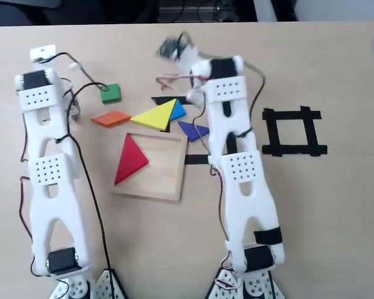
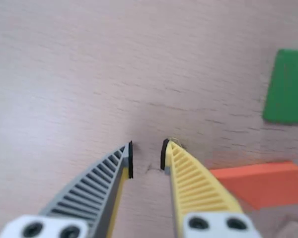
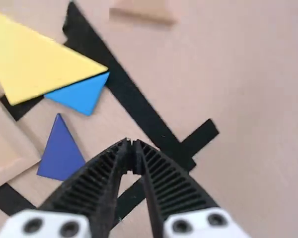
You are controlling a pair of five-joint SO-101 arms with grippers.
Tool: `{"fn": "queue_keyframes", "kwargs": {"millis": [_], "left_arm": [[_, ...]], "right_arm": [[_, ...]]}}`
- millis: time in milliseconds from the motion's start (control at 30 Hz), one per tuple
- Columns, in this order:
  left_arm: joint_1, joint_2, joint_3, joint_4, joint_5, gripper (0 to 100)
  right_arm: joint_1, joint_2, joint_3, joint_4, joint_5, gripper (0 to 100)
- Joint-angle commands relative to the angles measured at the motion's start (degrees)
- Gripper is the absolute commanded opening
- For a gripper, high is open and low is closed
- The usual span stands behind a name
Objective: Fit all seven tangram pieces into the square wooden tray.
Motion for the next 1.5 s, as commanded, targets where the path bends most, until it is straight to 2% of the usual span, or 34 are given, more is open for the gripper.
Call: {"fn": "queue_keyframes", "kwargs": {"millis": [0,200,267,433,533,667,833,1033,1133,1200,1300,1367,1467], "left_arm": [[0.2,-7.4,-1.4,-2.7,0.3,13],[-0.7,-14.9,-1.1,1.1,-0.4,13],[-1.3,-17.3,0.0,1.1,-3.3,13],[-4.3,-26.3,10.7,1.1,-11.1,13],[-5.5,-35.2,18.2,1.1,-12.2,13],[-5.9,-49.5,34.2,1.1,-12.3,13],[-2.1,-66.5,63.1,0.4,-12.6,13],[-2.5,-82.0,92.2,-16.1,-12.7,13],[-2.8,-87.7,104.0,-25.2,-15.5,13],[-4.4,-90.3,110.3,-32.6,-15.9,13],[-6.5,-90.5,114.5,-41.8,-16.1,13],[-6.2,-89.4,113.4,-41.2,-17.1,16],[-2.9,-86.3,106.9,-34.2,-24.4,24]], "right_arm": [[1.4,-13.0,-1.1,1.8,-6.9,1.1],[5.5,-24.1,-0.4,2.4,-8.0,1.1],[7.3,-27.1,0.0,2.4,-8.5,1.1],[6.0,-32.1,6.5,2.4,-14.6,1.1],[5.6,-38.0,15.8,2.4,-15.7,1.1],[4.5,-48.2,31.8,2.3,-18.2,1.1],[3.2,-59.2,49.9,2.1,-19.9,1.1],[3.2,-65.6,66.7,1.8,-19.6,1.2],[3.1,-66.8,72.1,1.1,-20.0,1.3],[2.5,-67.0,75.3,-1.0,-20.7,1.3],[1.4,-67.0,79.7,-5.3,-26.3,5.1],[1.1,-67.0,82.6,-8.9,-28.7,8.7],[1.2,-67.0,87.8,-14.0,-29.8,10.3]]}}
